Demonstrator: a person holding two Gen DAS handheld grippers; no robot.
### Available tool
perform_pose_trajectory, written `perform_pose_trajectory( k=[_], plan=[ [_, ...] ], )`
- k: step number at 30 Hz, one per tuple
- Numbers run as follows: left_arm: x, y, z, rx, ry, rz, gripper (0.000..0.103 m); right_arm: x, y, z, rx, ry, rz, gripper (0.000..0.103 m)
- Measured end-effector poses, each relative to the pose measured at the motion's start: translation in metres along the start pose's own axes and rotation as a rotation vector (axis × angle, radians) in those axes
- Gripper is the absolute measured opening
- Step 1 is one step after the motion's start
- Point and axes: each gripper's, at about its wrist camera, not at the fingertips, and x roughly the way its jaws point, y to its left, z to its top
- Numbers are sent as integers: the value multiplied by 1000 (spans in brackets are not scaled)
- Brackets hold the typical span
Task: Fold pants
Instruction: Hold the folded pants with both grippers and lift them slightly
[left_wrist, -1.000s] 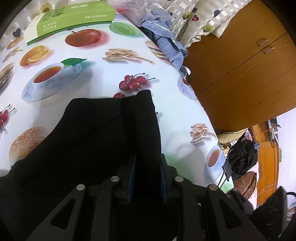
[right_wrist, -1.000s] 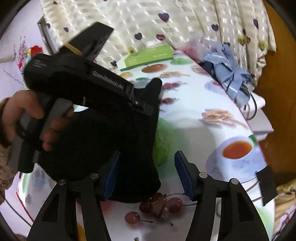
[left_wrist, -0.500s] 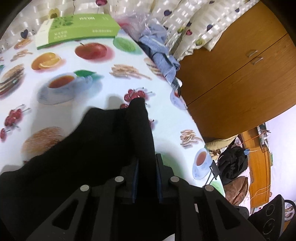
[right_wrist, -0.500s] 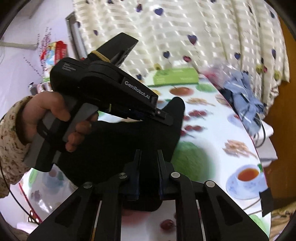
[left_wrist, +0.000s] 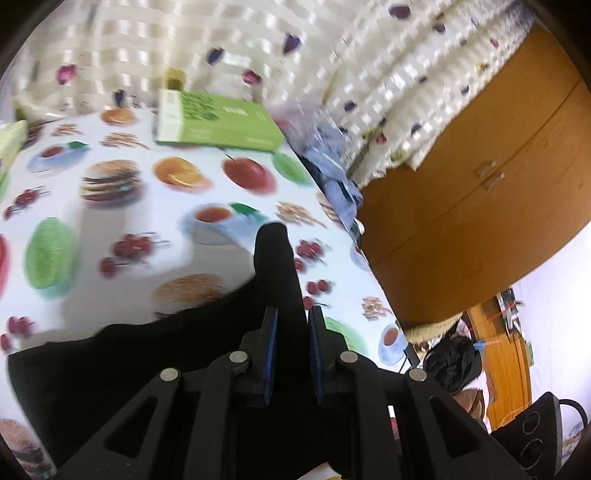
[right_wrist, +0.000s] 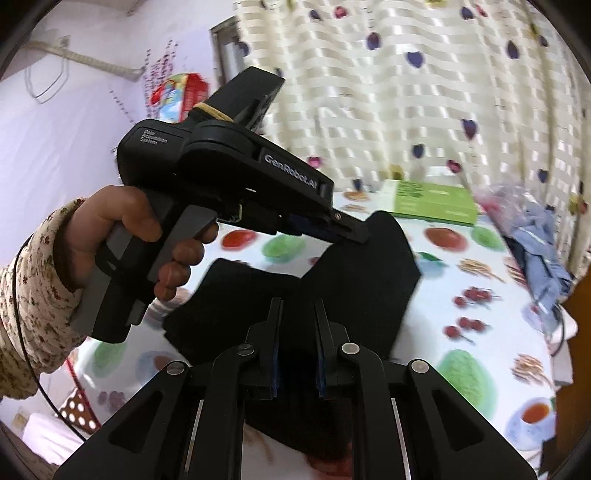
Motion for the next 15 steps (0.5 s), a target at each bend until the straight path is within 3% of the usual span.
perform_pose_trajectory(
  k=[6, 12, 14, 15],
  plan=[
    [-36, 37, -10, -56, -62, 10, 18, 20, 27, 6, -37, 7, 68, 14],
    [-33, 68, -30, -109, -18, 23, 19, 26, 28, -2, -29, 30, 71, 14],
    [-26, 68, -35, -89, 4, 59, 24, 23, 24, -6, -8, 31, 68, 14],
    [-24, 67, -39, -86, 15, 57, 34, 22, 22, -9, 8, 31, 74, 14]
  ],
)
